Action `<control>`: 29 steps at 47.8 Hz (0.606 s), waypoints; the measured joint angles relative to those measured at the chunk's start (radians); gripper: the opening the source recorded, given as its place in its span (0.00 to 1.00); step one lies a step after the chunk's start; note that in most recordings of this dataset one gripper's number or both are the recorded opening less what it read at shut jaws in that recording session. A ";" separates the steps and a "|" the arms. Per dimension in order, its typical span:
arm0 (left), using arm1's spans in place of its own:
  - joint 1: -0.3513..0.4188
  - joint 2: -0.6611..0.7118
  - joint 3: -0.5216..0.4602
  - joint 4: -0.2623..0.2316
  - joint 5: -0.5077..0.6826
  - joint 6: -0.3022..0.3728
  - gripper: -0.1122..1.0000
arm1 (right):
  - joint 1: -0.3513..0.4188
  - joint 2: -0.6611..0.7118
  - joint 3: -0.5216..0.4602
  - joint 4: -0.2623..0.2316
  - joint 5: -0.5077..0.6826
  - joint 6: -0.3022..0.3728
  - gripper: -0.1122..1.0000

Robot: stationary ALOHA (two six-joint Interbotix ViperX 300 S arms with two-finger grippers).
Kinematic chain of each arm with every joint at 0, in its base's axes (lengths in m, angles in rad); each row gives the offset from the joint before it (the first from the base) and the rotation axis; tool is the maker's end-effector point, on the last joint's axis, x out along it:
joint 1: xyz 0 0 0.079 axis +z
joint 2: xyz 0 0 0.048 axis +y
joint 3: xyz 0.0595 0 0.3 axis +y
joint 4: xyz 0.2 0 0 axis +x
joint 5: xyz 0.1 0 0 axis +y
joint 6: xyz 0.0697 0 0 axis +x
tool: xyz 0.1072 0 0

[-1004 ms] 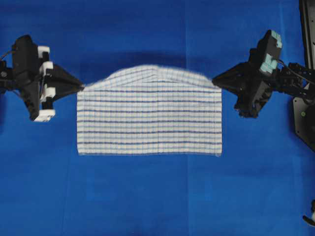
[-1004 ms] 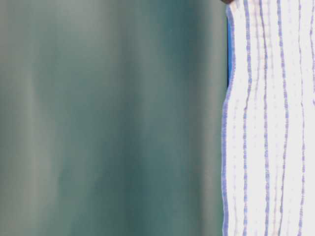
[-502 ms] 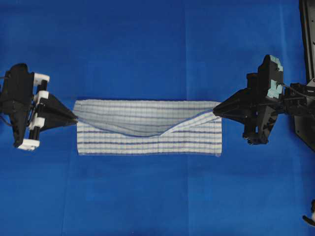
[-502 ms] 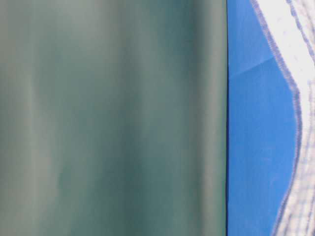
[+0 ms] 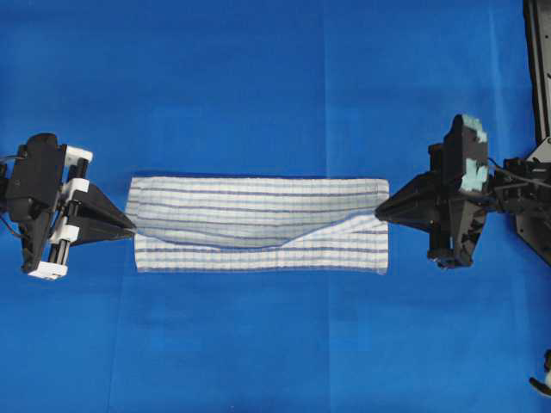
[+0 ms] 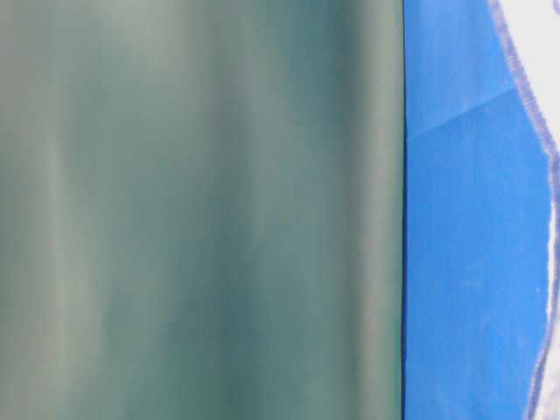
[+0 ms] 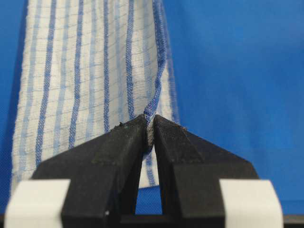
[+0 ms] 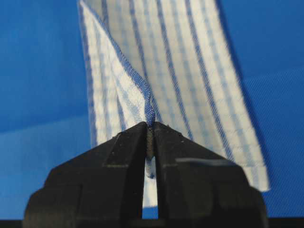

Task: Fold the blue towel.
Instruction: 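Lift the top edge and fold it down toward the bottom edge, then release the folded edge and raise both grippers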

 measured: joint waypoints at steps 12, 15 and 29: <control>-0.006 0.064 -0.009 0.000 0.000 -0.057 0.15 | 0.023 0.040 -0.005 0.000 0.005 0.000 0.16; -0.006 0.078 -0.012 -0.002 0.000 -0.071 0.16 | 0.026 0.049 -0.006 0.000 0.006 0.000 0.16; -0.015 0.094 -0.021 0.000 0.000 -0.141 0.59 | 0.043 0.067 -0.011 0.000 0.021 -0.002 0.70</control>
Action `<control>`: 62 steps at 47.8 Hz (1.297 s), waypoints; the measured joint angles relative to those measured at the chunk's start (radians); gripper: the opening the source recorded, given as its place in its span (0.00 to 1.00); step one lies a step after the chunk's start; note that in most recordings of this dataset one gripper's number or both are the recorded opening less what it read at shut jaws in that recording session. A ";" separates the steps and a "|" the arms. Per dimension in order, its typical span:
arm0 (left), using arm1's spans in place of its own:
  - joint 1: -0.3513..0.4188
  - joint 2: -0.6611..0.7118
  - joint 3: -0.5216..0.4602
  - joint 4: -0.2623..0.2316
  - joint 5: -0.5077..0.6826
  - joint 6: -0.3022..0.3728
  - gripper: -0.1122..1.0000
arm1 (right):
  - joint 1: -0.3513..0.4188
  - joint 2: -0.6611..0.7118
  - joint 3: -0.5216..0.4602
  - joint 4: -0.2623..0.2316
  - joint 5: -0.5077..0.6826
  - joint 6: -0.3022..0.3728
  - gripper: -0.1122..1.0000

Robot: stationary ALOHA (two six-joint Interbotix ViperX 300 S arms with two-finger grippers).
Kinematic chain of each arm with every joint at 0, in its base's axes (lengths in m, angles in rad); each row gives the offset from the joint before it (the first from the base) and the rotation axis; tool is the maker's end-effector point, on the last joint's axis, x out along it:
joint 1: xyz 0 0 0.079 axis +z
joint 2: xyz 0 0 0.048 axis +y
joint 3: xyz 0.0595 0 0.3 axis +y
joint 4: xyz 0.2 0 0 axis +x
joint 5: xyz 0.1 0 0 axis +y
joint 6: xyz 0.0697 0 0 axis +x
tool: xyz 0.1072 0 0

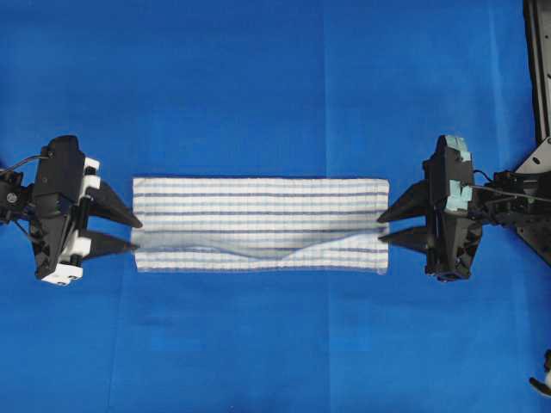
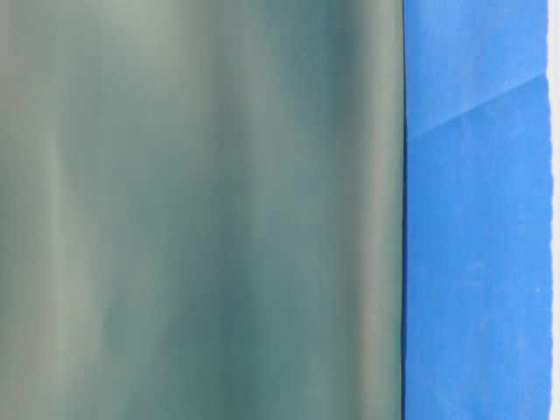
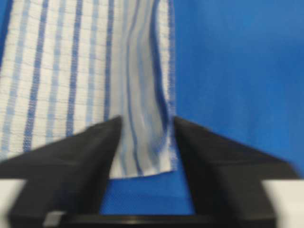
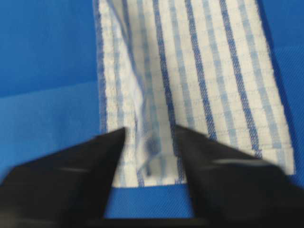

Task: Fold the blue towel.
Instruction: 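Release the folded edge and raise both grippers, then grasp the left and right ends of the folded strip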

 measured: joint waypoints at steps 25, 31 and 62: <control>0.144 -0.051 -0.003 0.000 0.029 0.046 0.76 | -0.101 -0.021 0.002 -0.002 -0.034 -0.046 0.87; 0.221 -0.038 -0.020 -0.002 0.029 0.106 0.76 | -0.176 -0.009 0.000 -0.002 -0.034 -0.077 0.87; 0.295 0.252 -0.086 0.000 -0.009 0.238 0.74 | -0.229 0.242 -0.035 0.014 -0.132 -0.130 0.85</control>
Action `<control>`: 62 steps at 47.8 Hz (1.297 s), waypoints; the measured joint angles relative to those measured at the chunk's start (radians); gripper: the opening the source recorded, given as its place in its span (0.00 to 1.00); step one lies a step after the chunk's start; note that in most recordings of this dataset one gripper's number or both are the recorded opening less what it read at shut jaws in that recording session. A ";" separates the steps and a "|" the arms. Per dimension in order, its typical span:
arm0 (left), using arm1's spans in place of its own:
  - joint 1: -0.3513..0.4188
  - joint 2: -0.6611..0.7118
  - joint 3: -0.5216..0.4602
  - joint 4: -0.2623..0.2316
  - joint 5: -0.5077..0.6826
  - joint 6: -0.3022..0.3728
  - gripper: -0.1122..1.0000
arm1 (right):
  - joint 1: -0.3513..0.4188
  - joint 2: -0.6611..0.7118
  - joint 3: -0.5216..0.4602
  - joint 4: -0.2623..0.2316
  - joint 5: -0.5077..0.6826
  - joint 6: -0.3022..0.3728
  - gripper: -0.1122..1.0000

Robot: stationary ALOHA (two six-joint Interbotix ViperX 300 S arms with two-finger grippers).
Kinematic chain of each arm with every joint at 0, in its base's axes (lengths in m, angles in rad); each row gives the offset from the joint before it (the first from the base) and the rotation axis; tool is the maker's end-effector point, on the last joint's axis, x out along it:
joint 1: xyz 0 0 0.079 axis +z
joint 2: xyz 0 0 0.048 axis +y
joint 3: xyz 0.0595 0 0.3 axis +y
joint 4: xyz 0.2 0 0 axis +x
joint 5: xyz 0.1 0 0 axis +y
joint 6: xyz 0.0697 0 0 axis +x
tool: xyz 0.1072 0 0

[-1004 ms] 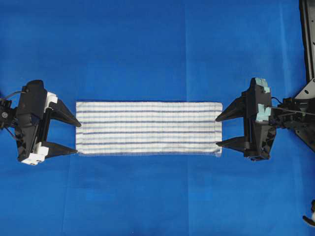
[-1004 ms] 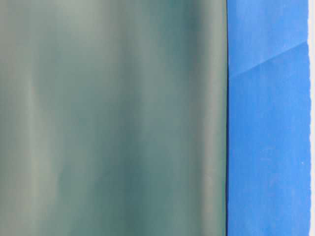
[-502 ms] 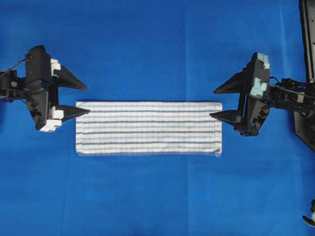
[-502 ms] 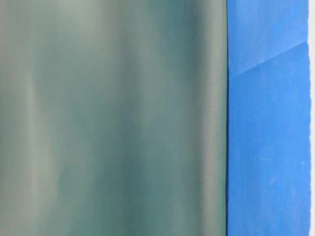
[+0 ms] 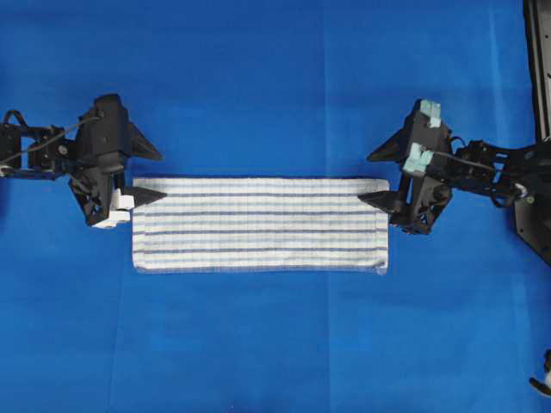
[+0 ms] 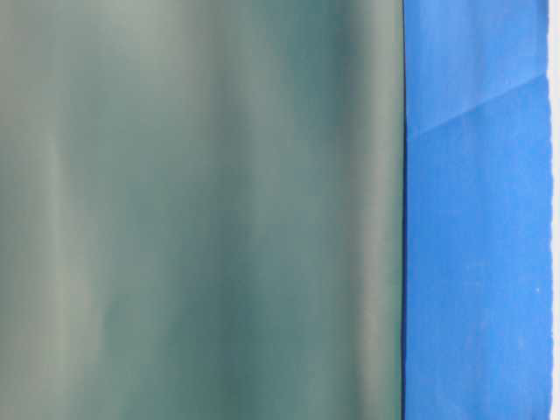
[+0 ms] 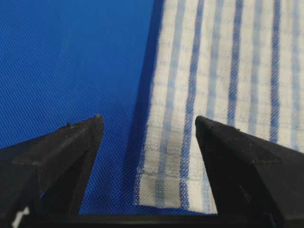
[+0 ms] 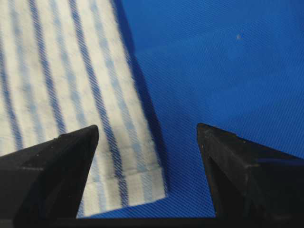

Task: Fold the blue towel.
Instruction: 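Grasp the left and right ends of the folded strip, then lift the strip and rotate it to lie vertically on the table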

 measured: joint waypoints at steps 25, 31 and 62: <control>-0.009 0.040 0.003 -0.002 0.009 -0.012 0.11 | 0.034 0.041 -0.002 0.002 -0.006 -0.002 0.13; -0.011 0.040 0.000 0.000 0.017 -0.012 0.11 | 0.034 0.041 -0.002 0.002 -0.006 -0.002 0.13; -0.020 -0.224 -0.107 0.000 0.337 -0.055 0.11 | 0.018 -0.250 -0.009 0.002 0.183 -0.003 0.13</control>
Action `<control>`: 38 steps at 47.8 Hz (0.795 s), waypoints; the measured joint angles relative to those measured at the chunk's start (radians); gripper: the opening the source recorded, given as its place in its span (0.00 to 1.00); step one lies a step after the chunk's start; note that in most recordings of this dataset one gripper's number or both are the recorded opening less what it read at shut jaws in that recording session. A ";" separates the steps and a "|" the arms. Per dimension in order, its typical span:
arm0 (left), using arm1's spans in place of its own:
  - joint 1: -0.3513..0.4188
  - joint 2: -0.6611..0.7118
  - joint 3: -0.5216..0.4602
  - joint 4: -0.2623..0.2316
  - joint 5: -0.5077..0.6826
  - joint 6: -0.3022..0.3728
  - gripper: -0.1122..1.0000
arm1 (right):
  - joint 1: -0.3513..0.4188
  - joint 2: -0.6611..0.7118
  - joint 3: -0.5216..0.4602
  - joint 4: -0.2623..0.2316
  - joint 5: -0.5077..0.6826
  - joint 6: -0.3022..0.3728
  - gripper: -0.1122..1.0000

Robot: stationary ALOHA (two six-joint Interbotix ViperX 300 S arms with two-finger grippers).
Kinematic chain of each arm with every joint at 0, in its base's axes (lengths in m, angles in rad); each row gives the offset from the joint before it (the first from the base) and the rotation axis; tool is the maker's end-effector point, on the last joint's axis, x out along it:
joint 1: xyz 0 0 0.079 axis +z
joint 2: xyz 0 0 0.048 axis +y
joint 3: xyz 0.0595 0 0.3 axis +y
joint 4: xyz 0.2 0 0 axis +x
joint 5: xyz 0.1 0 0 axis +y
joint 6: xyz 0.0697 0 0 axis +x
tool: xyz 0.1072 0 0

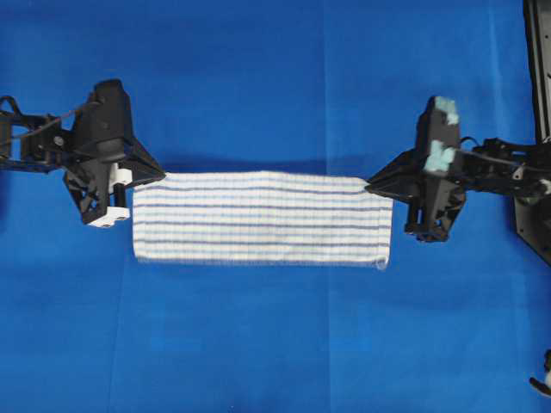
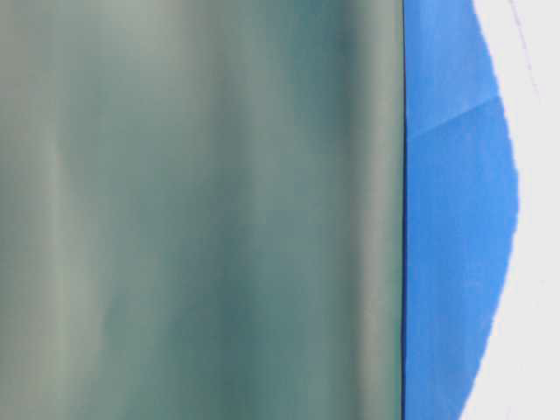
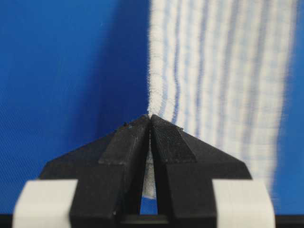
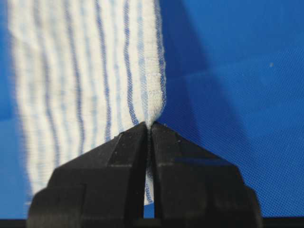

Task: Fold the blue towel.
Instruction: 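Lift the strip and rotate it to lie vertically on the table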

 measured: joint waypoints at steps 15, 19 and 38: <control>-0.034 -0.129 -0.011 -0.002 0.055 -0.037 0.11 | -0.025 -0.114 -0.012 -0.002 0.087 0.000 0.13; -0.040 -0.121 -0.014 -0.002 0.049 -0.066 0.11 | -0.031 -0.101 -0.025 -0.008 0.087 0.000 0.13; -0.140 0.026 -0.155 -0.008 -0.049 -0.106 0.11 | -0.201 -0.052 -0.158 -0.110 0.172 0.000 0.13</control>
